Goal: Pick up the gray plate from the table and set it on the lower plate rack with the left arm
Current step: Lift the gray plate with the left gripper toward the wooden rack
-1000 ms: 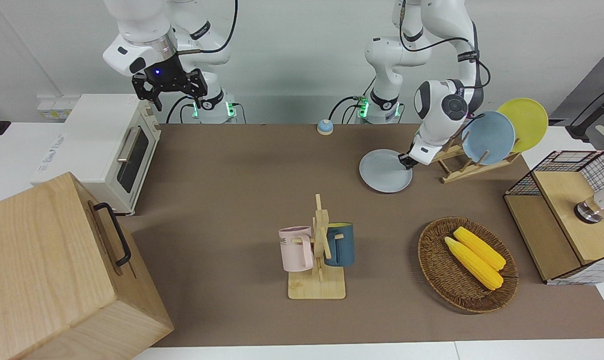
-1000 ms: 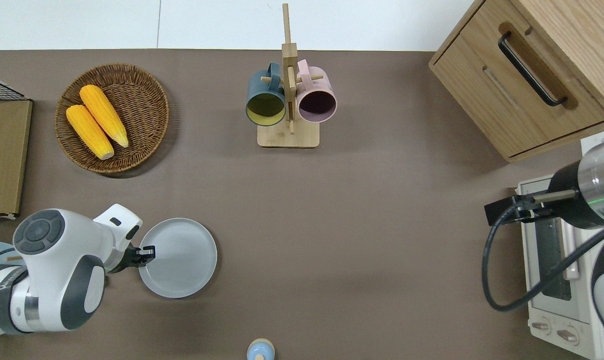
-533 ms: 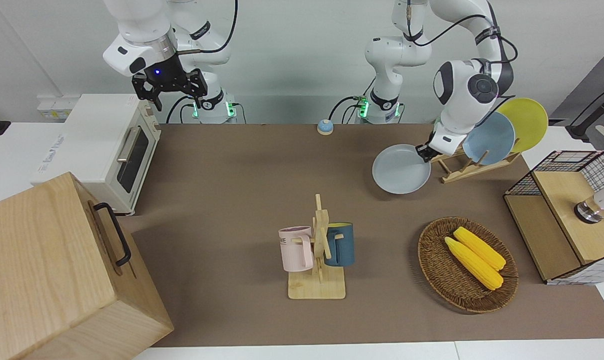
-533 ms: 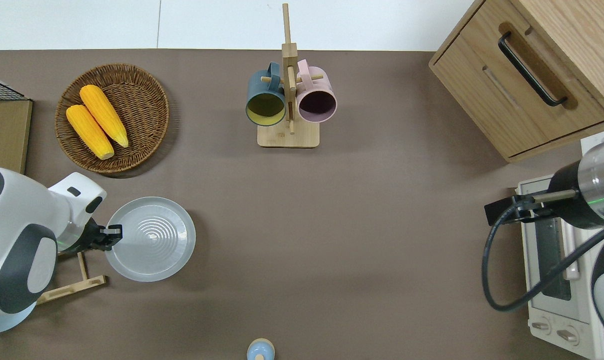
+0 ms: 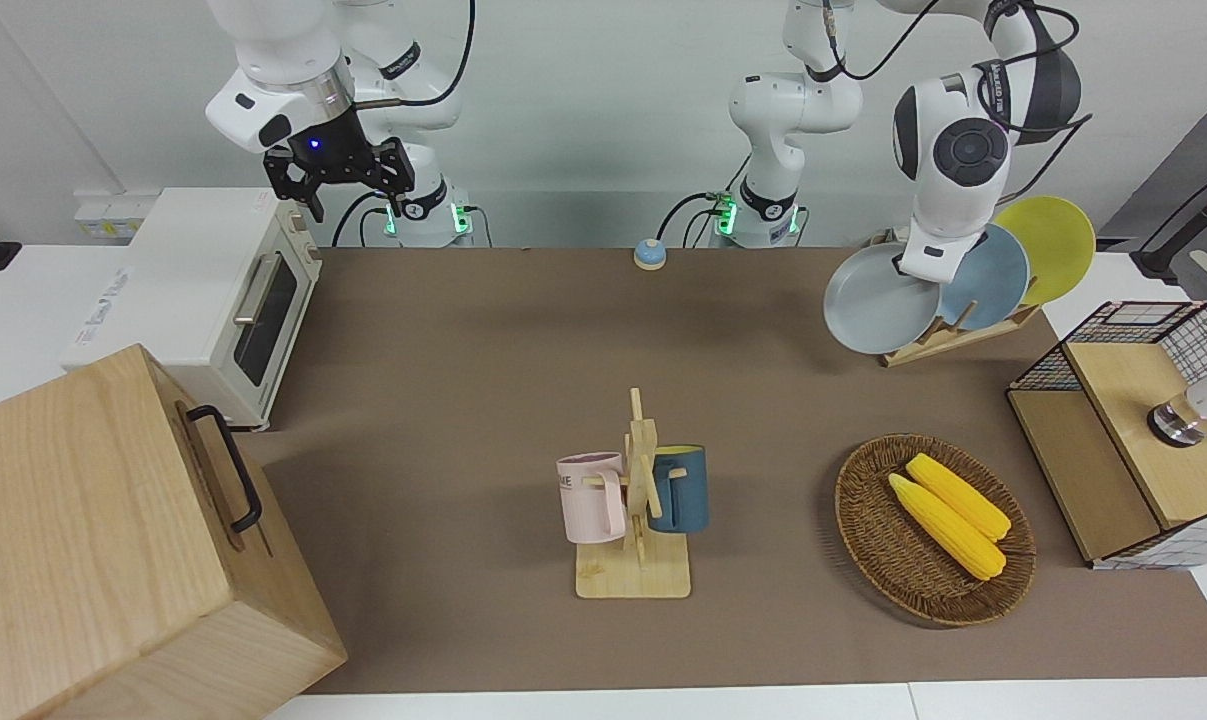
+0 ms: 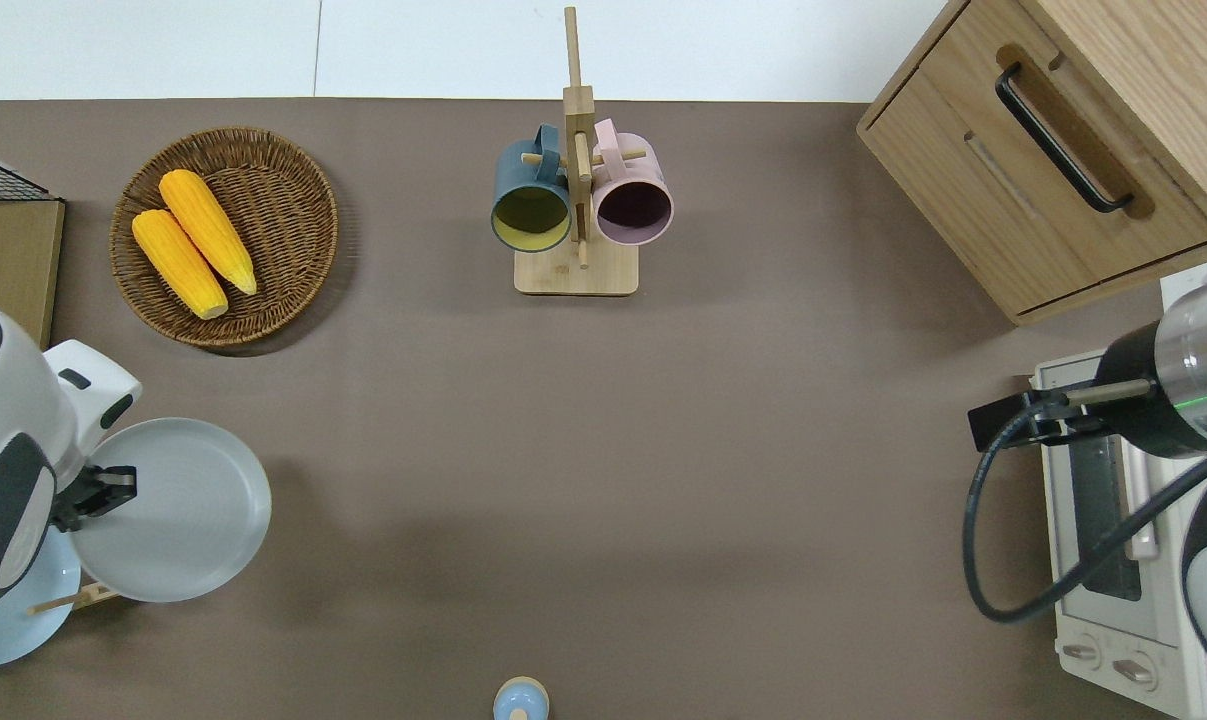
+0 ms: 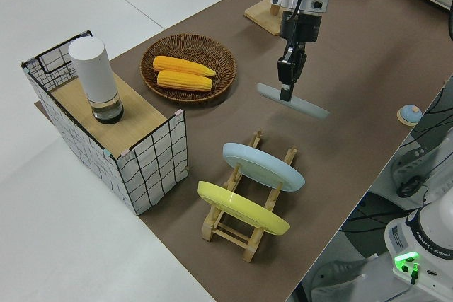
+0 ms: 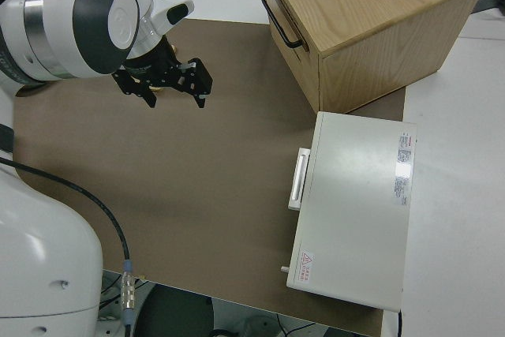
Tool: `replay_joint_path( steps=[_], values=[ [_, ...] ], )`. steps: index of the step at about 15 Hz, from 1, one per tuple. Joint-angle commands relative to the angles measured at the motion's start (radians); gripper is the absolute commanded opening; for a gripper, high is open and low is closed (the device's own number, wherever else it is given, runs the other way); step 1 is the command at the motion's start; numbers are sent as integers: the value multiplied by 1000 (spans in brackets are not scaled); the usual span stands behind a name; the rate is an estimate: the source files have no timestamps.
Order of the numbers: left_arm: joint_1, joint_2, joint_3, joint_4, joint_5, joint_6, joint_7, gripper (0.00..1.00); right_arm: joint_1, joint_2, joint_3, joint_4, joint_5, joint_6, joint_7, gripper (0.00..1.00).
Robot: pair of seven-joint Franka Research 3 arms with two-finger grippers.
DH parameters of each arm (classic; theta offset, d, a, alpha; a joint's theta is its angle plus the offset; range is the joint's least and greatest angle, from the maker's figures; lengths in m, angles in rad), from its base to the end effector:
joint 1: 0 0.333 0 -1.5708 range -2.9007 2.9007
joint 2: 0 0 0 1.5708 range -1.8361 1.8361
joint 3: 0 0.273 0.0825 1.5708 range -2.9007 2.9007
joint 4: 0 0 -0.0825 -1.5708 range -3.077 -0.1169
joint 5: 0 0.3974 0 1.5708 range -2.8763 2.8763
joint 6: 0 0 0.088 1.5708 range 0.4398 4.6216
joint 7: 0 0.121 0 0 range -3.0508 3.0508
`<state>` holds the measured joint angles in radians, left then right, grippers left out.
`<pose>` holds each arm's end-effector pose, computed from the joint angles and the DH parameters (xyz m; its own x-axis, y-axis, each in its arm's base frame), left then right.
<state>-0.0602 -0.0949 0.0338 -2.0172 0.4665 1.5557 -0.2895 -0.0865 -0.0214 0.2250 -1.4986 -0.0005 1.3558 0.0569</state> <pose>0.5023 0.0420 0.4208 0.9460 0.2357 -0.2224 0.0955 -0.8585 -0.5039 0.5321 0.0753 0.5959 0.9894 0.0798 -0.1211 0.0818 -0.9966 0.0122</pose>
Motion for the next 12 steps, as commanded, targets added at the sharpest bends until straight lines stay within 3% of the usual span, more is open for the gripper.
replay_joint_path(
  steps=[1, 8, 12],
  values=[
    [-12, 6, -43, 15, 171, -138, -113, 0, -15, -5, 7, 6, 4, -15, -3, 990],
    [-13, 58, -107, 0, 310, -255, -281, 0, -15, -5, 7, 6, 4, -15, -3, 990],
    [-21, 110, -115, -17, 323, -255, -371, 0, -15, -5, 7, 6, 2, -15, -3, 990]
  ],
)
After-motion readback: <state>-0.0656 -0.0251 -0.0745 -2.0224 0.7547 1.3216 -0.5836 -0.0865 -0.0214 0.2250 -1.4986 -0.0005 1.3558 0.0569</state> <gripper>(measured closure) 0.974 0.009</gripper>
